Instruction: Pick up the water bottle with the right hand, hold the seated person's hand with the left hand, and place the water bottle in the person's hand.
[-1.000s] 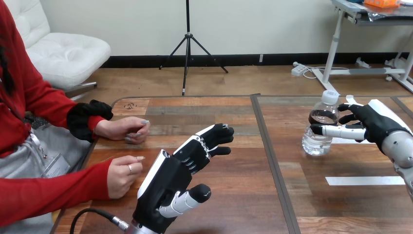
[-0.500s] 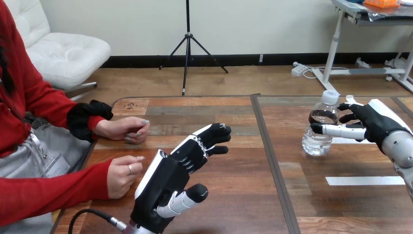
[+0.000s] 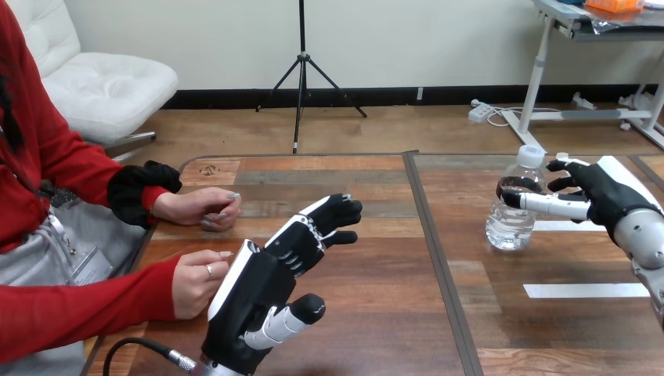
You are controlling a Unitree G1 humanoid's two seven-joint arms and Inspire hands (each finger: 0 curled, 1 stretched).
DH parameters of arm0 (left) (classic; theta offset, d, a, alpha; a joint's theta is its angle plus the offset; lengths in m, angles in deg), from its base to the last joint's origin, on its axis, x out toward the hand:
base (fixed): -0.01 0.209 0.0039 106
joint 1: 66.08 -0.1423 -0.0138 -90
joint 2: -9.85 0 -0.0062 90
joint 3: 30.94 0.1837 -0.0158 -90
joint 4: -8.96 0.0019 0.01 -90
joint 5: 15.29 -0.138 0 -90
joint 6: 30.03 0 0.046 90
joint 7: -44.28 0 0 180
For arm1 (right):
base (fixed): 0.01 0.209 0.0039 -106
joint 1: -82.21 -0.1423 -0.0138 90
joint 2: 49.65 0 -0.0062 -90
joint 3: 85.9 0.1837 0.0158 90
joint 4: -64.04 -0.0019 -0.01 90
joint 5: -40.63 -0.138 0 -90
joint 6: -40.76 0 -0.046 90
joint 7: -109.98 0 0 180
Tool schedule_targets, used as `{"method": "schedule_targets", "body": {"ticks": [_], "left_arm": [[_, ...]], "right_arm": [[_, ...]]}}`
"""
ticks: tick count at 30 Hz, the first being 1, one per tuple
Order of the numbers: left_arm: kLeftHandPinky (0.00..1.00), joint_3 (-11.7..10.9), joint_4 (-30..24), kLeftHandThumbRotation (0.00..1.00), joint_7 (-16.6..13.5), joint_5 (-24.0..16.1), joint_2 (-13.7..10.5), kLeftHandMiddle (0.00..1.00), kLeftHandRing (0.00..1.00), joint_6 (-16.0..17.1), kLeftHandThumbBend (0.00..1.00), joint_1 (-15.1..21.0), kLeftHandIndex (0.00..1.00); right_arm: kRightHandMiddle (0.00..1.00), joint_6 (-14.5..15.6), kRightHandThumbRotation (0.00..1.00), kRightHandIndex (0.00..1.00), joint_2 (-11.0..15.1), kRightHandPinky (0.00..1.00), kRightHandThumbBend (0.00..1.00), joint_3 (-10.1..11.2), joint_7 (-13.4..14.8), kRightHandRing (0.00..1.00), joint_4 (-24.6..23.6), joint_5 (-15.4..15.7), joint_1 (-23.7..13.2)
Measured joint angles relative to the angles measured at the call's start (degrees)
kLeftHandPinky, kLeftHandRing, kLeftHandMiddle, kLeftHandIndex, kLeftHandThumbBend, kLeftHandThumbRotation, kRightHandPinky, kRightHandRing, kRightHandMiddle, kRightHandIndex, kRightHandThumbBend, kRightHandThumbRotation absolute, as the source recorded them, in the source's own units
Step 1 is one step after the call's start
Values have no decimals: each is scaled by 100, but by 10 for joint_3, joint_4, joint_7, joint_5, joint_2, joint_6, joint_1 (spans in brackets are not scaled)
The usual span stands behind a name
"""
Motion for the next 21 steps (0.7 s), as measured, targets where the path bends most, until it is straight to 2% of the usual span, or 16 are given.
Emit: {"method": "schedule_targets", "body": {"ticks": [11,21], "left_arm": [[79,-1,0,74,2,1,-4,85,85,0,96,-1,85],[80,-1,0,74,16,7,-5,85,85,0,95,-1,85]], "right_arm": [[82,-3,45,87,-9,65,100,26,12,76,5,-36,0],[80,-11,39,85,-25,63,100,48,30,76,7,-60,0]]}}
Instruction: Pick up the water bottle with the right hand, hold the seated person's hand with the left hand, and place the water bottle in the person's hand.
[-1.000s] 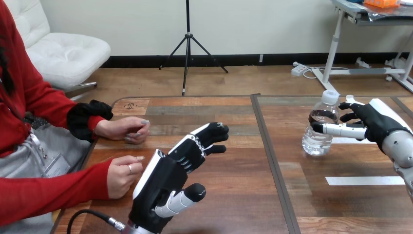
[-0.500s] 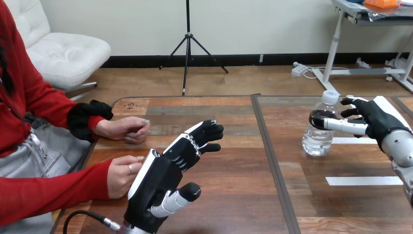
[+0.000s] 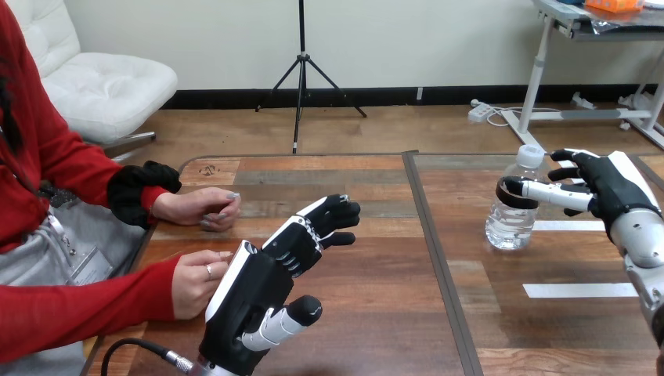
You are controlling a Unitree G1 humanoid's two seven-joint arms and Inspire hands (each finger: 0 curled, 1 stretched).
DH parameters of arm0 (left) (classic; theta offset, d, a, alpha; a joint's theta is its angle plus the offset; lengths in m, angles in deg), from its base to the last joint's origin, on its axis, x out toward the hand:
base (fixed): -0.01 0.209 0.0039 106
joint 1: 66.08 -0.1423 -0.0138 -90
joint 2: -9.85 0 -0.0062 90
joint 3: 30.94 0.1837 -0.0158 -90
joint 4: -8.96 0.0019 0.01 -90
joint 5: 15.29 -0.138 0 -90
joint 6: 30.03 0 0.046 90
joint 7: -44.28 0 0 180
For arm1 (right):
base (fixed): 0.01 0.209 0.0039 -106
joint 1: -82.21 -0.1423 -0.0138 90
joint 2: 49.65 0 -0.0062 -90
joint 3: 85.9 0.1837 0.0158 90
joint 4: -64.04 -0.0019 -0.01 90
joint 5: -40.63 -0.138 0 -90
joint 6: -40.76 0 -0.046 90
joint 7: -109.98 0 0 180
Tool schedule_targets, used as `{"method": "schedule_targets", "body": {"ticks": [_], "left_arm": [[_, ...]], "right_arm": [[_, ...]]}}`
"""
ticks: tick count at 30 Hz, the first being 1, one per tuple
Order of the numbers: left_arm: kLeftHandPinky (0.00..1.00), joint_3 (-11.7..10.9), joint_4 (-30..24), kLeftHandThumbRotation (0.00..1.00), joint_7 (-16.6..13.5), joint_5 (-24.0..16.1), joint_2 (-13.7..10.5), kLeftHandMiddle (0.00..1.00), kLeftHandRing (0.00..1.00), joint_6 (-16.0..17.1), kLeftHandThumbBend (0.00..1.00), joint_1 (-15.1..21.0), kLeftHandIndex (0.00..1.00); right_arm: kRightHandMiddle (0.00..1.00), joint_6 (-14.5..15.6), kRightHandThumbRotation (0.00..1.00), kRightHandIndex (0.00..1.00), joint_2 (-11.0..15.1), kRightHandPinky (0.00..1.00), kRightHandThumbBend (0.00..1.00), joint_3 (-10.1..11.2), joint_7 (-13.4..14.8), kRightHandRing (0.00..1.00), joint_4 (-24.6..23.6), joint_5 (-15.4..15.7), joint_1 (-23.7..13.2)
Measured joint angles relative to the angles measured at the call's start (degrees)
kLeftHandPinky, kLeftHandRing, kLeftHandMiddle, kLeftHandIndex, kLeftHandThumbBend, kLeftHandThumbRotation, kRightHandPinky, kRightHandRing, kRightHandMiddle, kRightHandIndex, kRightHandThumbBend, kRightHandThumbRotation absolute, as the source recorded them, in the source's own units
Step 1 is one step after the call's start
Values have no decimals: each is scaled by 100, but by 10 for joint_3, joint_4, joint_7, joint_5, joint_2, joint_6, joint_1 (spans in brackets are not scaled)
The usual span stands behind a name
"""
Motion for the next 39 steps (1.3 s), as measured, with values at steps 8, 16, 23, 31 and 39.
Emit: {"method": "schedule_targets", "body": {"ticks": [8,16,23,31,39], "left_arm": [[79,-2,0,73,16,4,-4,85,85,-2,94,0,85],[78,-7,0,74,25,11,-8,85,85,-2,93,-1,84],[77,-16,0,76,22,11,-9,85,84,5,93,-2,85],[77,-20,0,76,21,11,-14,85,84,7,93,-3,85],[78,-21,0,76,24,11,-16,85,84,7,93,-6,85]], "right_arm": [[79,-10,34,84,-14,63,100,16,7,75,0,-15,0],[77,-14,31,83,-25,63,100,26,14,74,0,-22,0],[76,-17,27,82,-30,62,100,34,14,73,0,-31,0],[73,-19,21,79,-33,59,100,44,15,69,0,-36,0],[72,-23,10,77,-40,60,98,60,8,68,0,-56,0]]}}
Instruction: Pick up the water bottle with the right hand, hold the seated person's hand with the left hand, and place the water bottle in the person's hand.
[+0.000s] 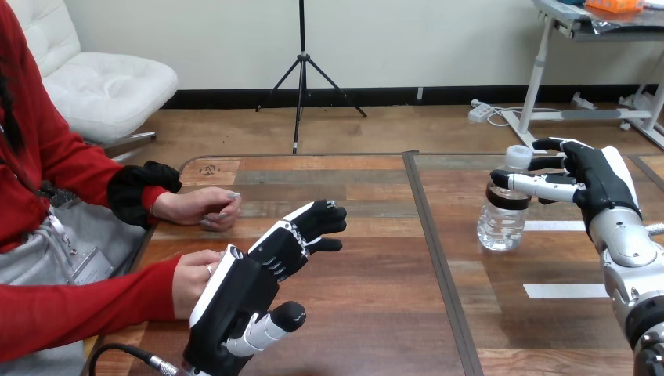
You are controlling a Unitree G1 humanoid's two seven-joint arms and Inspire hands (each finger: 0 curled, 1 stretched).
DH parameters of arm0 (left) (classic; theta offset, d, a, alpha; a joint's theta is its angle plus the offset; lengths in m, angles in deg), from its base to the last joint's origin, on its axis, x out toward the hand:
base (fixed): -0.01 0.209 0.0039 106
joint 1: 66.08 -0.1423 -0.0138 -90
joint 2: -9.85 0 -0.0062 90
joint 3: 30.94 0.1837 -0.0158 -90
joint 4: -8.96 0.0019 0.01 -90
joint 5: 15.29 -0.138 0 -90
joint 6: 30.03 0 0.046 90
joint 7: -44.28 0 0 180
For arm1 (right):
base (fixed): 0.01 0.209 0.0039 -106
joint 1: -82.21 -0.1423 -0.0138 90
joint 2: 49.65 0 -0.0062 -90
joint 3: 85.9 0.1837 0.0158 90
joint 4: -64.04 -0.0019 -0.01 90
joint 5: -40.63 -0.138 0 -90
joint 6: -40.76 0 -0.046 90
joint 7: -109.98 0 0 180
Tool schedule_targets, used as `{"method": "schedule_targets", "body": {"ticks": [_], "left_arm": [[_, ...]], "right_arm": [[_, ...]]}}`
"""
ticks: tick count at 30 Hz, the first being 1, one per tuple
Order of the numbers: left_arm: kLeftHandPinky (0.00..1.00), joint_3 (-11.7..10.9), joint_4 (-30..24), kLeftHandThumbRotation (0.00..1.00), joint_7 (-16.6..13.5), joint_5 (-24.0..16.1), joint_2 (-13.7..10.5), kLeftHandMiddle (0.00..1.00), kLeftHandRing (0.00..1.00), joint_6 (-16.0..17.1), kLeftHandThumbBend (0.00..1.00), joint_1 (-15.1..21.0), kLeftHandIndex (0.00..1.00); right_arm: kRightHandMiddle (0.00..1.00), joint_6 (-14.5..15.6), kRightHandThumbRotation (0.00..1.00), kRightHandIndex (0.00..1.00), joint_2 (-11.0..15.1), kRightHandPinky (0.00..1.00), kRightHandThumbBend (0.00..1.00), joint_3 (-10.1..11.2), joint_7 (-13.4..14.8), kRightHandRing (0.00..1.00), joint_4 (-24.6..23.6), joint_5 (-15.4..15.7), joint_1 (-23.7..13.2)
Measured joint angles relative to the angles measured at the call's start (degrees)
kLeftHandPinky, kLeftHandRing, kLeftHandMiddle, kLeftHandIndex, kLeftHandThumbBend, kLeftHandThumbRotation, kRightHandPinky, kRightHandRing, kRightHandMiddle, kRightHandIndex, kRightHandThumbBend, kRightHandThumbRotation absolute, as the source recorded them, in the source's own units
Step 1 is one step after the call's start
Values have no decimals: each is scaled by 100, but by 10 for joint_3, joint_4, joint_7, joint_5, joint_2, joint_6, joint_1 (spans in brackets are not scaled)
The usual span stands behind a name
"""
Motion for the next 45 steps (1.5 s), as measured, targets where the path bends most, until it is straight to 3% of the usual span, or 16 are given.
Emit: {"method": "schedule_targets", "body": {"ticks": [10,15,24,31,45], "left_arm": [[78,0,0,75,7,1,0,85,85,-2,93,-1,85],[78,0,0,75,11,1,0,85,84,-5,93,-1,85],[78,0,0,75,12,1,0,85,85,-5,92,-1,85],[78,-1,0,74,17,3,0,85,85,-5,92,-1,85],[77,-2,0,75,18,5,1,84,84,-5,92,-1,84]], "right_arm": [[72,-2,5,77,-9,56,100,18,-27,67,0,-22,0],[72,-5,4,76,-13,46,99,19,-32,62,0,-22,0],[71,-11,1,75,-23,37,96,19,-33,53,0,-21,0],[69,-19,0,74,-27,35,95,19,-34,48,0,-20,0],[66,-30,0,73,-28,39,92,17,-39,50,0,-20,0]]}}
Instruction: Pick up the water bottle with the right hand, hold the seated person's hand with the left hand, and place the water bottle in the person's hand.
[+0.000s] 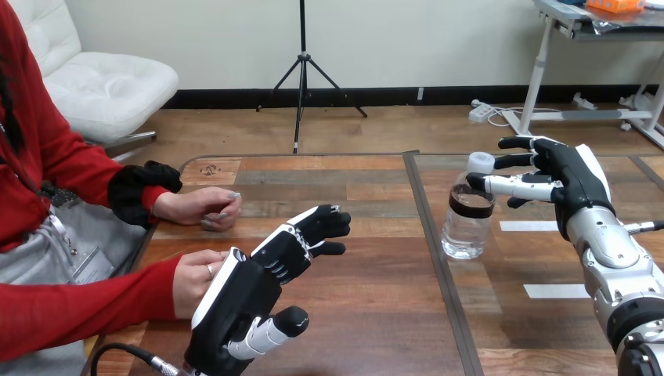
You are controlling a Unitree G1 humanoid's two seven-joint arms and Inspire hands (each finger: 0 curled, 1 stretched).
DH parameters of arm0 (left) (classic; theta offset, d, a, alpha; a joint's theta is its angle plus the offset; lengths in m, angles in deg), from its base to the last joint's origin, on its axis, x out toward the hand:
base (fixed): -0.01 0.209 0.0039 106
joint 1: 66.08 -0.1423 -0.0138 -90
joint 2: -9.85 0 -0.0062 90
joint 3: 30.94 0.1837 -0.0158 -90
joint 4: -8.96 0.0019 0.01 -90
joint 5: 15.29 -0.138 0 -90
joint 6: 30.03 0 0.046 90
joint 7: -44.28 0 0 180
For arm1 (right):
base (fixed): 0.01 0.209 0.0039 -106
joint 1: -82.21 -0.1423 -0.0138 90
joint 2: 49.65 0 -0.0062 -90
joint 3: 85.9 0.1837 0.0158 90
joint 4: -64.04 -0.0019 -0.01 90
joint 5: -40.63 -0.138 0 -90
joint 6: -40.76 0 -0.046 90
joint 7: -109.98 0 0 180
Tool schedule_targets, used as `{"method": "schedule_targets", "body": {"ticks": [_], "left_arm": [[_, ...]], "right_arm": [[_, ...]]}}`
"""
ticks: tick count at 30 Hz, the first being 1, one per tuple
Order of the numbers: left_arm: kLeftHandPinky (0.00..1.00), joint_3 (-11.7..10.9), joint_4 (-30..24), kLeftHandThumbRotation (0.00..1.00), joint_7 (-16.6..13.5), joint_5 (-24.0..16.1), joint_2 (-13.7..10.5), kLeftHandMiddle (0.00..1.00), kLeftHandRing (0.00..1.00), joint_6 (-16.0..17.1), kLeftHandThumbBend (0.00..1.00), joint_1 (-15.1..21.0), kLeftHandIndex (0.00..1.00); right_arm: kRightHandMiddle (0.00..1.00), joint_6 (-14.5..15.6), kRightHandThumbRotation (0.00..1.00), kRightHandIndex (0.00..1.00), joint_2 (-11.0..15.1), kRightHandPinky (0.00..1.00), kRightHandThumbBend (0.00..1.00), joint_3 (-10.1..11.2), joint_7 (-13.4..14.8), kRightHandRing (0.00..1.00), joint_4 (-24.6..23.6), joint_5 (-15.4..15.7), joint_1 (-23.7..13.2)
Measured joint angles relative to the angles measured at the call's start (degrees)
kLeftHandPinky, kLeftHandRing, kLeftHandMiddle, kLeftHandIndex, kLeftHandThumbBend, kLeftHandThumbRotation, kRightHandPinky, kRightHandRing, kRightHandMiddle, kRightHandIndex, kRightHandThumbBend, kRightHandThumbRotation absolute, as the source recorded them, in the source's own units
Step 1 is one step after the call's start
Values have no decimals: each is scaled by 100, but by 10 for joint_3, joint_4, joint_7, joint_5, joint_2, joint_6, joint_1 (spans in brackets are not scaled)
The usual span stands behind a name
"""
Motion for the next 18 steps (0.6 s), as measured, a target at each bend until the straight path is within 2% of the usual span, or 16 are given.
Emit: {"method": "schedule_targets", "body": {"ticks": [18], "left_arm": [[77,0,0,76,-2,-2,1,85,84,0,93,0,84]], "right_arm": [[69,-19,0,75,-2,41,89,2,-39,54,0,-11,0]]}}
